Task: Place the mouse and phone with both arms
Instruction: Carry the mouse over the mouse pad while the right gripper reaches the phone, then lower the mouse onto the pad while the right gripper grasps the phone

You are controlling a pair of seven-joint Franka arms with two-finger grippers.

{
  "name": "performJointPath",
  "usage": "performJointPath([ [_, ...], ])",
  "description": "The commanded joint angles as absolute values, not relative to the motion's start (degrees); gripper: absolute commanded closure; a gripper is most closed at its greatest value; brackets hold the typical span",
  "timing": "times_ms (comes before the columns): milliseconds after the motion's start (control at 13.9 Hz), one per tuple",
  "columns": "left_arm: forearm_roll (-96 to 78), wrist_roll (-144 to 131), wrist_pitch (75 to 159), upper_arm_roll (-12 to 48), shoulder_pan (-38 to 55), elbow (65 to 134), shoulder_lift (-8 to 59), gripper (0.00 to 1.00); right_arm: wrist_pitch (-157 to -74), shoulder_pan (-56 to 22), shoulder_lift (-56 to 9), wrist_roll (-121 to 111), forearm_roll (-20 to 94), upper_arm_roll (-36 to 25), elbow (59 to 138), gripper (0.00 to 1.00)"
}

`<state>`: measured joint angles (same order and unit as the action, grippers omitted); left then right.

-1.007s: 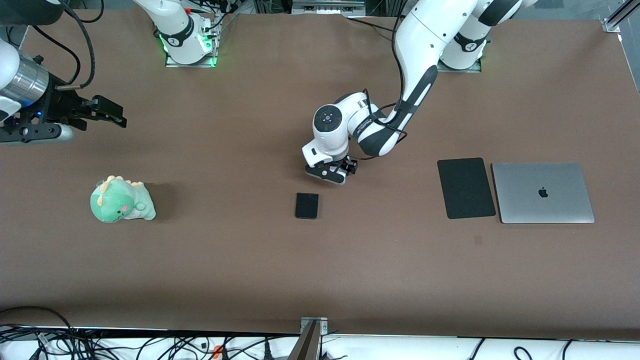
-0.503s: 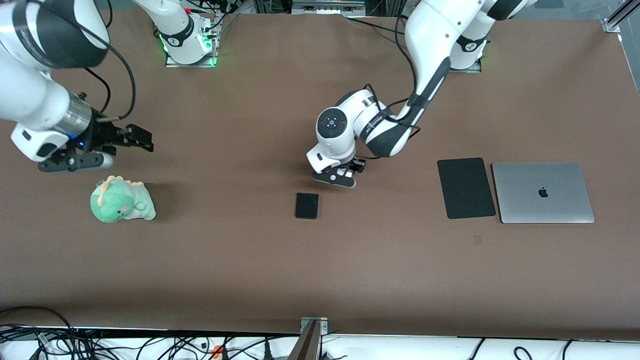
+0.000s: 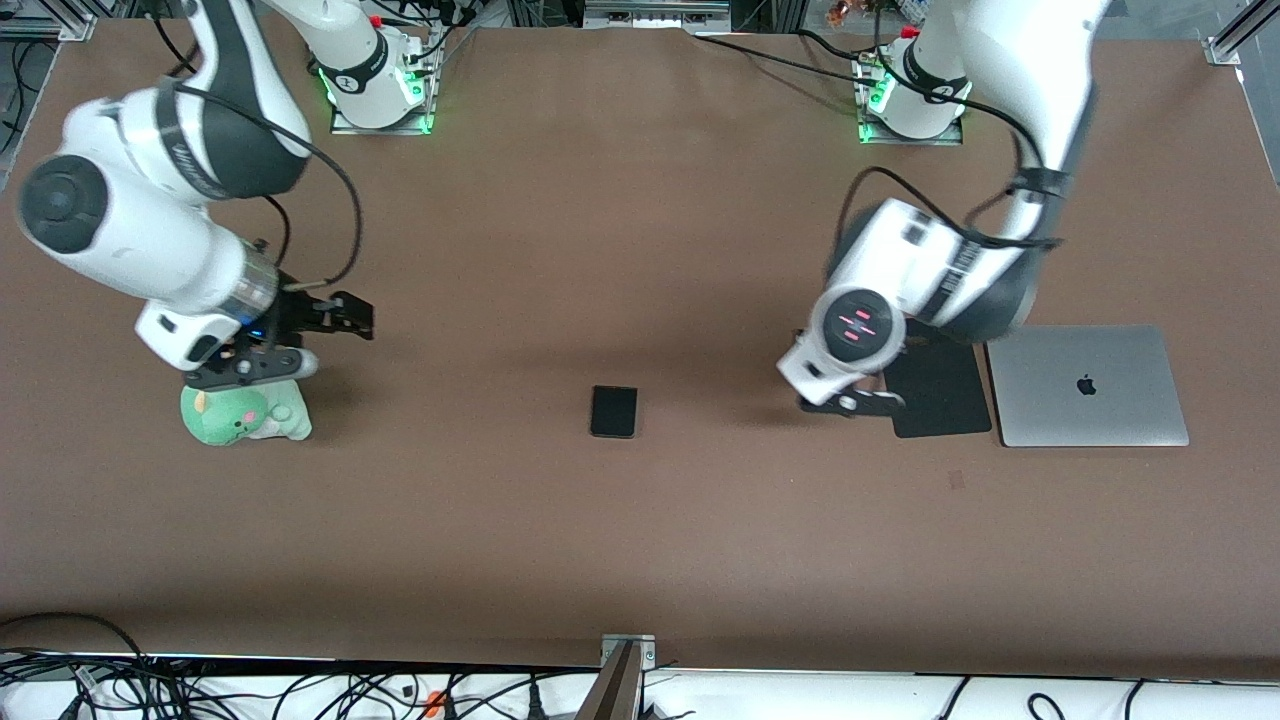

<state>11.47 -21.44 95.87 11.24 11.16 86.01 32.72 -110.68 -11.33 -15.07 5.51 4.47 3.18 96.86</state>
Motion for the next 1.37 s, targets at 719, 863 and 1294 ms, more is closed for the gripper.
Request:
performJointPath([
  [719,17.83,-11.25,126.70,12.13,-2.10,115.82,26.28,0.64,-123.40,-31.46,-47.26,41.65,2.11,2.64,71.74,0.00],
  [863,17.93,-11.16,129.54,12.13,-2.99,117.68,26.28,0.64,-126.28,-33.39,-49.65,43.32,0.89,1.50,71.19,0.00],
  [1294,18.02,-11.07,132.71,12.13,-4.39,118.57,26.80,0.60,-135.79,-37.08,-56.24,47.90,0.18,0.10,69.01,0.00],
])
